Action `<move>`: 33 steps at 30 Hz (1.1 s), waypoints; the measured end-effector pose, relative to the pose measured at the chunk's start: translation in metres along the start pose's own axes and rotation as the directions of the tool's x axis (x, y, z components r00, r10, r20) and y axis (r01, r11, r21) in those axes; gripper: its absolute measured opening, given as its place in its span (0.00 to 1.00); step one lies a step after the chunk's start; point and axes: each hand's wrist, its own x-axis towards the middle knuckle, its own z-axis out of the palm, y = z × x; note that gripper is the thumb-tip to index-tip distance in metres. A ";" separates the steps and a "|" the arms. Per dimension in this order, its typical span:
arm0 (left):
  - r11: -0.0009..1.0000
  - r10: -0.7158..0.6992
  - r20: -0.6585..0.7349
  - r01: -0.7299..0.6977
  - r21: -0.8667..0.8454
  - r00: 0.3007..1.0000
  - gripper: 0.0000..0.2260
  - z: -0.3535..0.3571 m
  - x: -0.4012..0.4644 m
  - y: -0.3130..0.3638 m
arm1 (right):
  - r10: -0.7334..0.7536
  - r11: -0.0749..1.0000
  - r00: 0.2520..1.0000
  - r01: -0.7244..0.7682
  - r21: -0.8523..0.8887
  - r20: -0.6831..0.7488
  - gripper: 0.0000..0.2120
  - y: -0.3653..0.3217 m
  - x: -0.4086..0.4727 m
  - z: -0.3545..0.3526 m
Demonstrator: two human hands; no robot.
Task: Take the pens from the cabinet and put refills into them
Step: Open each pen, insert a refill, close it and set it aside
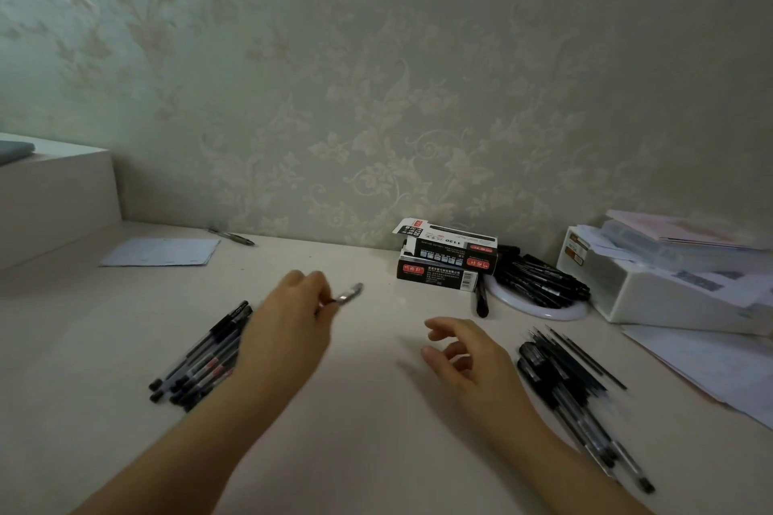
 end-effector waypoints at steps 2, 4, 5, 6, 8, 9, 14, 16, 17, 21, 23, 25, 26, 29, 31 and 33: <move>0.977 -0.151 -0.005 0.150 0.151 0.988 0.06 -0.011 0.008 -0.016 | -0.022 0.999 0.999 0.023 -0.029 0.028 0.10 -0.001 0.000 0.001; 0.939 -0.268 0.013 0.258 0.226 0.963 0.07 -0.019 0.013 -0.030 | -0.047 0.997 0.997 0.051 -0.061 0.064 0.09 -0.002 -0.001 0.003; 0.923 -0.310 0.030 0.293 0.249 0.950 0.06 -0.021 0.014 -0.035 | -0.053 0.996 0.996 0.058 -0.074 0.074 0.08 -0.002 -0.002 0.003; 0.910 -0.339 0.048 0.315 0.272 0.939 0.06 -0.021 0.015 -0.040 | -0.055 0.995 0.996 0.061 -0.080 0.077 0.08 -0.002 -0.002 0.003; 0.894 -0.369 0.092 0.326 0.307 0.925 0.06 -0.021 0.015 -0.044 | -0.051 0.996 0.996 0.056 -0.073 0.070 0.08 -0.002 -0.002 0.003; 0.891 -0.376 0.111 0.326 0.316 0.920 0.06 -0.020 0.015 -0.044 | -0.049 0.996 0.997 0.054 -0.069 0.067 0.08 -0.002 -0.003 0.002; 0.884 -0.379 0.127 0.318 0.342 0.917 0.05 -0.019 0.015 -0.044 | -0.063 0.994 0.996 0.068 -0.082 0.066 0.07 -0.003 -0.003 0.002; 0.882 -0.373 0.115 0.314 0.351 0.921 0.06 -0.018 0.015 -0.043 | -0.067 0.993 0.996 0.071 -0.091 0.054 0.07 -0.004 -0.003 0.002; 0.883 -0.366 0.105 0.310 0.352 0.925 0.07 -0.018 0.015 -0.042 | -0.068 0.991 0.997 0.072 -0.114 0.039 0.06 -0.005 -0.004 0.001; 0.923 -0.255 0.048 0.228 0.311 0.966 0.09 -0.013 0.012 -0.030 | -0.059 0.891 0.997 0.031 -0.453 -0.048 0.04 -0.007 -0.001 -0.017; 0.962 -0.149 0.044 0.135 0.239 0.988 0.10 -0.008 0.007 -0.018 | 0.025 0.793 0.995 -0.078 -0.604 -0.096 0.07 -0.006 0.000 -0.033; 0.987 -0.046 0.067 0.035 0.158 0.997 0.09 -0.001 -0.001 -0.005 | 0.148 0.678 0.979 -0.201 -0.707 -0.137 0.10 -0.003 -0.001 -0.048; 0.992 0.001 0.084 -0.011 0.123 0.996 0.08 0.002 -0.005 0.001 | 0.197 0.626 0.969 -0.239 -0.742 -0.146 0.10 -0.001 -0.002 -0.053; 0.993 0.099 0.149 -0.108 0.054 0.984 0.06 0.012 -0.016 0.015 | 0.268 0.578 0.956 -0.259 -0.774 -0.119 0.09 0.004 -0.005 -0.055; 0.990 0.130 0.194 -0.137 0.026 0.972 0.05 0.018 -0.021 0.018 | 0.273 0.575 0.957 -0.244 -0.781 -0.097 0.08 0.006 -0.004 -0.053; 0.989 0.143 0.226 -0.145 -0.008 0.964 0.04 0.022 -0.024 0.020 | 0.311 0.553 0.947 -0.251 -0.795 -0.082 0.16 0.007 -0.002 -0.051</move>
